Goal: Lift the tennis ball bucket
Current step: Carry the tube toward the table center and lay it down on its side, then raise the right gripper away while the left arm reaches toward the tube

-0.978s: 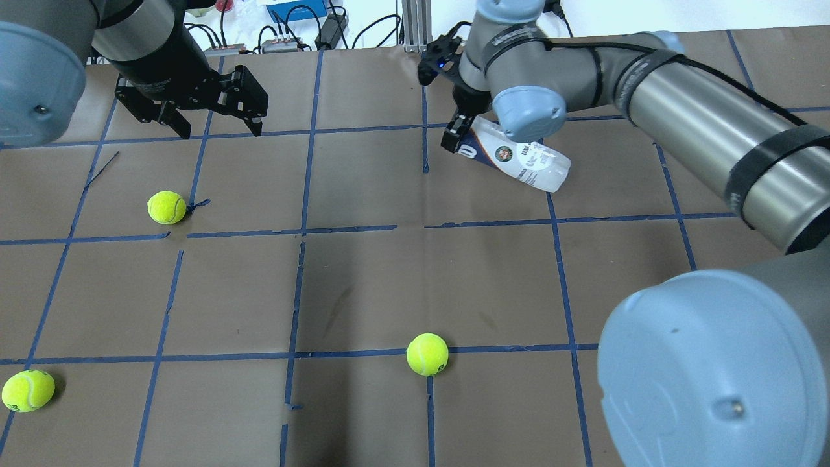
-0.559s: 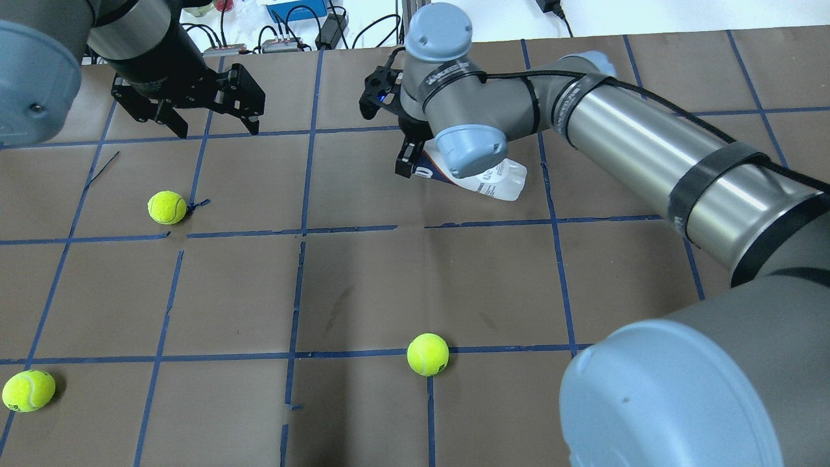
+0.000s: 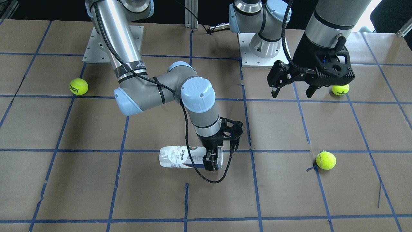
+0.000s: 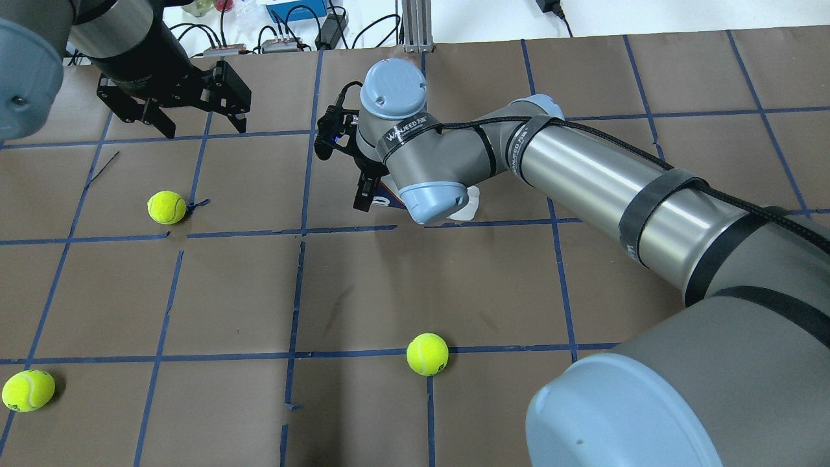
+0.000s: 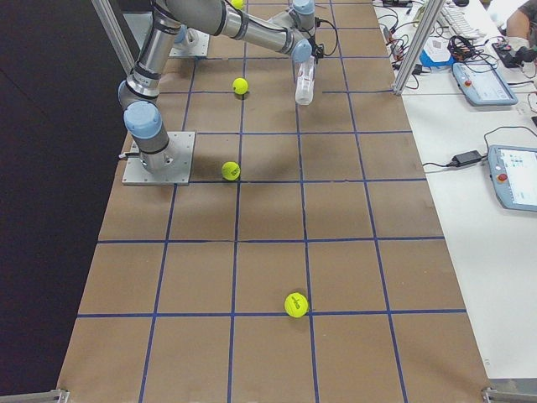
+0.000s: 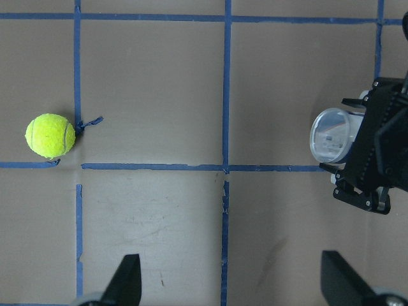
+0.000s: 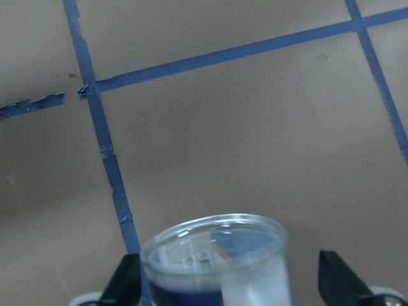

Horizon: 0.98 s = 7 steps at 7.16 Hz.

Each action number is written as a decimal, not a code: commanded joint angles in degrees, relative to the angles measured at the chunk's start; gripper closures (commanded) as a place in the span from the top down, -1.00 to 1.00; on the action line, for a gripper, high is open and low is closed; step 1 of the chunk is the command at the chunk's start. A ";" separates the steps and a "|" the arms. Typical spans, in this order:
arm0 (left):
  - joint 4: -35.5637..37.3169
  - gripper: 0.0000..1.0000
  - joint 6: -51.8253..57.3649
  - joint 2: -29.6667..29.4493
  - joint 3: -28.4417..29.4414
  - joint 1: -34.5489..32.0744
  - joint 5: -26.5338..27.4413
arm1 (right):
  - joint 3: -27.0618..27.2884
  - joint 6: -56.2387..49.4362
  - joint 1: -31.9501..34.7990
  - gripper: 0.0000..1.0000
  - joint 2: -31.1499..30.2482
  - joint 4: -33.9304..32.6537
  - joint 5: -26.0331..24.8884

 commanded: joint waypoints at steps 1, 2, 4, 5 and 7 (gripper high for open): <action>0.00 1.00 0.00 0.00 0.02 0.04 -0.09 | -2.93 0.45 -5.61 1.00 -2.40 5.24 1.20; 0.00 1.00 0.00 0.00 0.02 0.04 -0.18 | -2.42 0.62 -10.26 1.00 -5.47 12.34 1.81; 0.61 1.00 -0.09 -0.96 -0.16 0.22 -2.80 | -1.72 0.45 -25.08 1.00 -13.72 30.86 4.00; 0.70 1.00 0.26 -1.14 -1.81 0.30 -6.30 | -1.02 0.62 -28.38 1.00 -17.41 35.22 6.19; 7.23 1.00 1.93 -7.87 -3.74 0.13 -8.42 | 0.47 10.05 -27.45 1.00 -28.48 44.54 -1.72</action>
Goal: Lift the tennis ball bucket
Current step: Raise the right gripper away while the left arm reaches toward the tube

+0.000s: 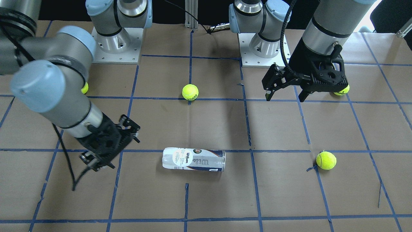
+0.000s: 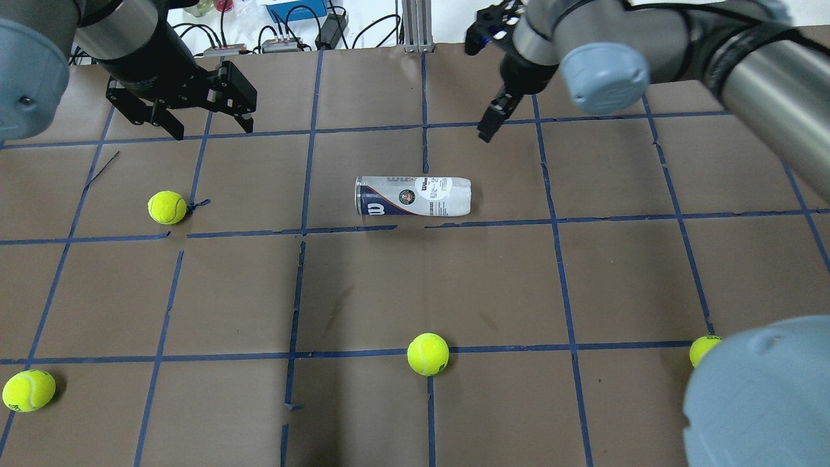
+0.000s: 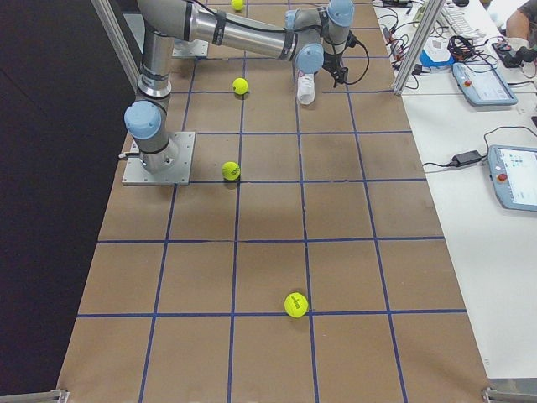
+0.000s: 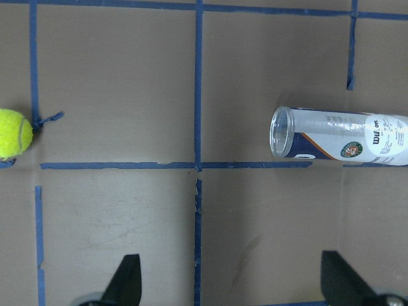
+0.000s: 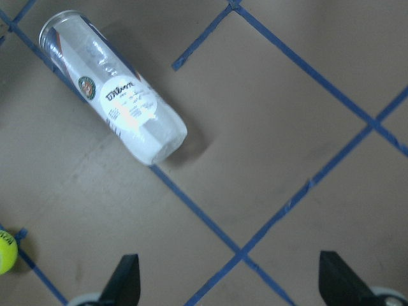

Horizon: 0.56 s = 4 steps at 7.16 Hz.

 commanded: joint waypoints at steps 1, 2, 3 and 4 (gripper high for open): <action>5.95 1.00 0.74 -7.88 -2.55 -0.18 -10.62 | 2.60 11.35 0.37 1.00 -8.79 6.94 -7.29; 8.75 1.00 0.56 -11.92 -3.35 -0.18 -17.58 | 2.18 17.24 0.37 1.00 -10.82 12.52 -7.41; 12.35 1.00 0.65 -15.61 -4.84 -0.18 -22.09 | 1.48 30.96 0.55 1.00 -11.53 15.62 -10.80; 18.30 1.00 0.91 -18.61 -7.03 -0.18 -28.22 | 1.73 34.05 0.55 1.00 -11.54 15.91 -13.62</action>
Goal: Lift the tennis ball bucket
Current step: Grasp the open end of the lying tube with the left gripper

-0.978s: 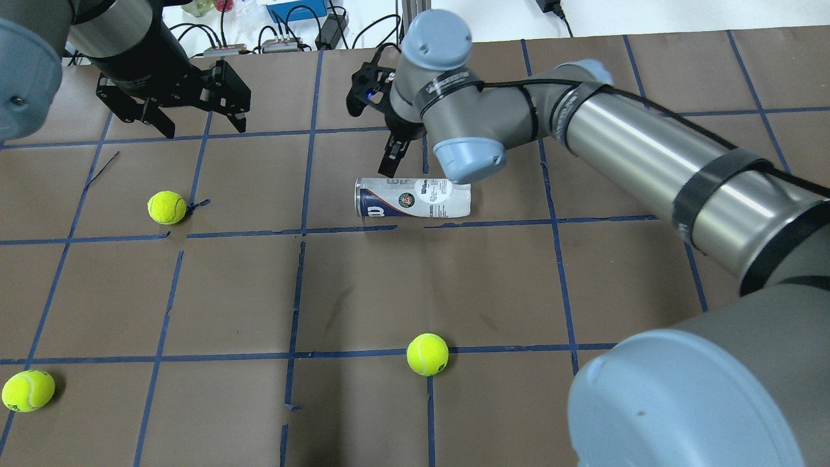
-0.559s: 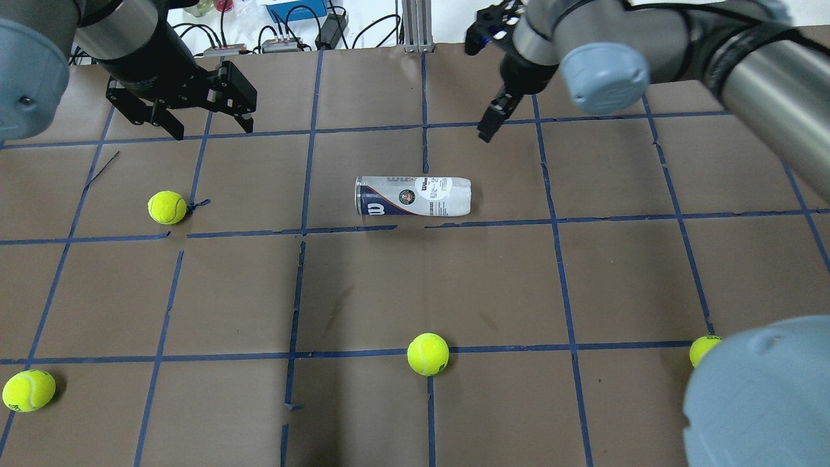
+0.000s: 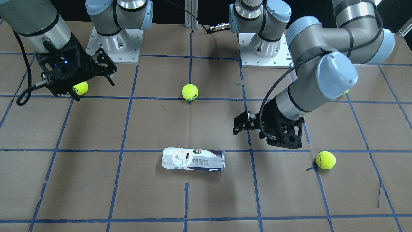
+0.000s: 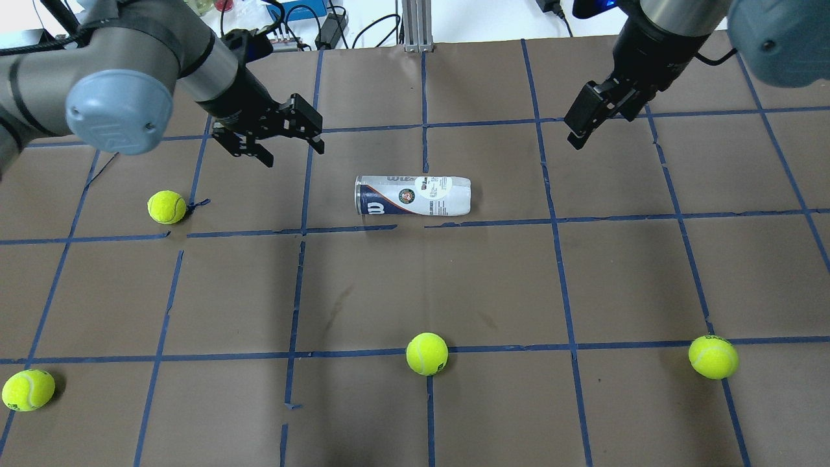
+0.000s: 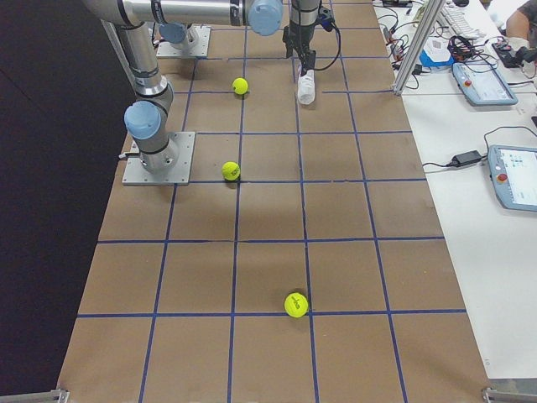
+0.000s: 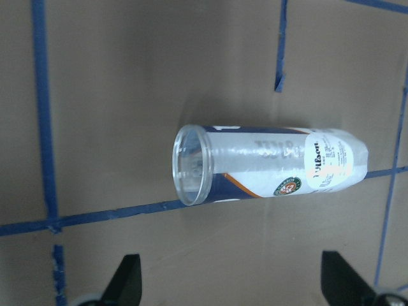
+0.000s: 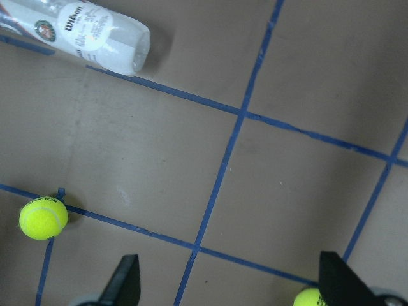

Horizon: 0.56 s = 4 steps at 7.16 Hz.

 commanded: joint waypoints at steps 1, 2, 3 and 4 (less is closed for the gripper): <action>11.66 1.00 1.43 -6.39 -4.43 0.08 -12.57 | 0.34 7.51 -0.45 1.00 -0.35 3.21 -3.33; 15.89 0.97 3.62 -8.67 -6.02 0.08 -14.98 | 0.35 7.42 -0.89 1.00 -0.35 3.04 -2.72; 16.80 0.96 5.29 -10.26 -6.38 0.17 -18.31 | 0.26 8.20 -1.85 1.00 0.17 0.69 -1.59; 17.25 0.96 7.57 -11.15 -6.30 0.35 -18.69 | -0.26 8.21 -1.95 1.00 2.35 -0.63 0.77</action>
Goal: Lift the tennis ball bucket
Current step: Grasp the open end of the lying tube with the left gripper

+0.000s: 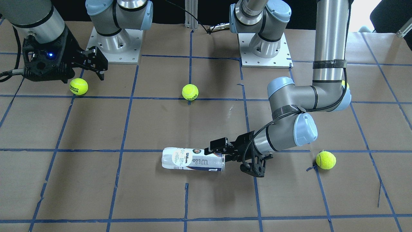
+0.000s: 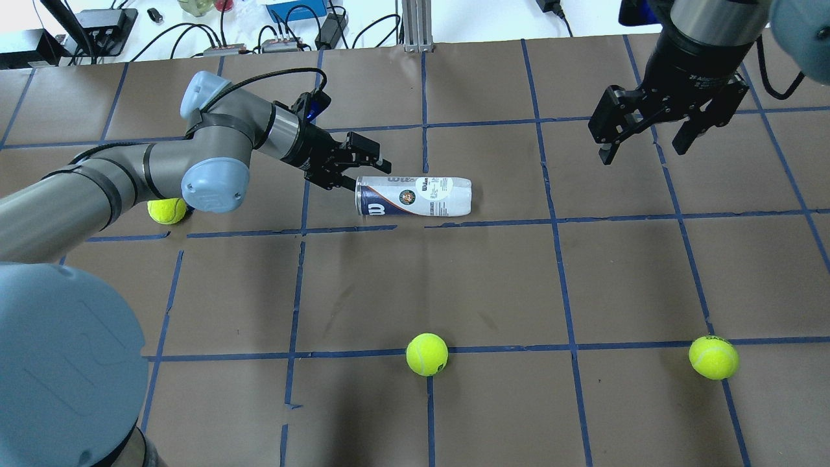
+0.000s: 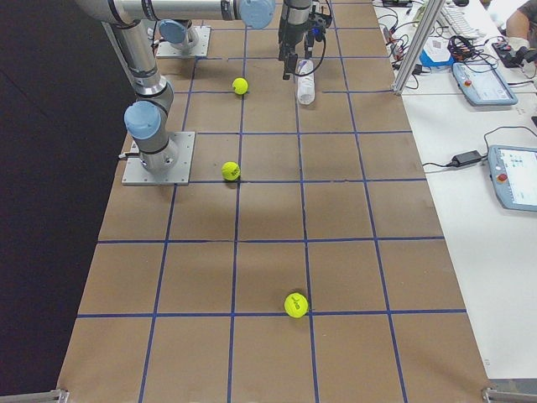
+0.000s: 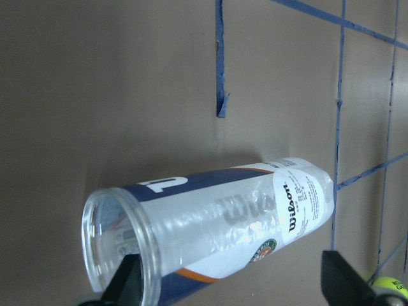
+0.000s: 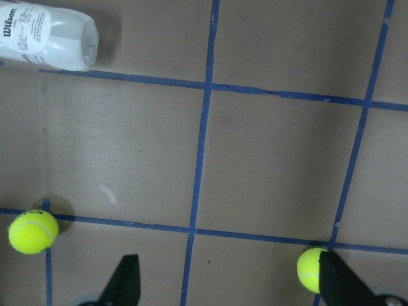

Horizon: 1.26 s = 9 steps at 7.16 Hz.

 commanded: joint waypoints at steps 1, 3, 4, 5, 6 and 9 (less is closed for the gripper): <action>1.27 0.94 2.45 -1.64 -0.47 0.07 -1.92 | 0.03 -0.22 -0.42 1.00 2.35 -1.22 1.88; 1.36 0.54 2.28 -1.81 -1.17 0.07 -4.18 | 0.81 1.69 0.18 1.00 3.04 -2.78 2.39; 1.36 0.26 1.84 -1.47 -1.34 0.07 -4.64 | 0.74 2.06 -0.41 1.00 4.36 -7.93 1.36; 1.36 -0.44 0.27 -0.24 -1.35 -0.02 -4.82 | 1.43 1.28 -0.25 1.00 2.37 -7.54 1.27; 1.36 -0.92 -2.61 0.64 -1.17 -0.28 -5.51 | 3.18 1.45 -0.07 1.00 2.18 -7.54 1.18; 1.28 -0.98 -18.95 10.01 0.50 -1.51 -7.46 | 3.28 1.80 1.51 1.00 6.10 -7.98 -2.78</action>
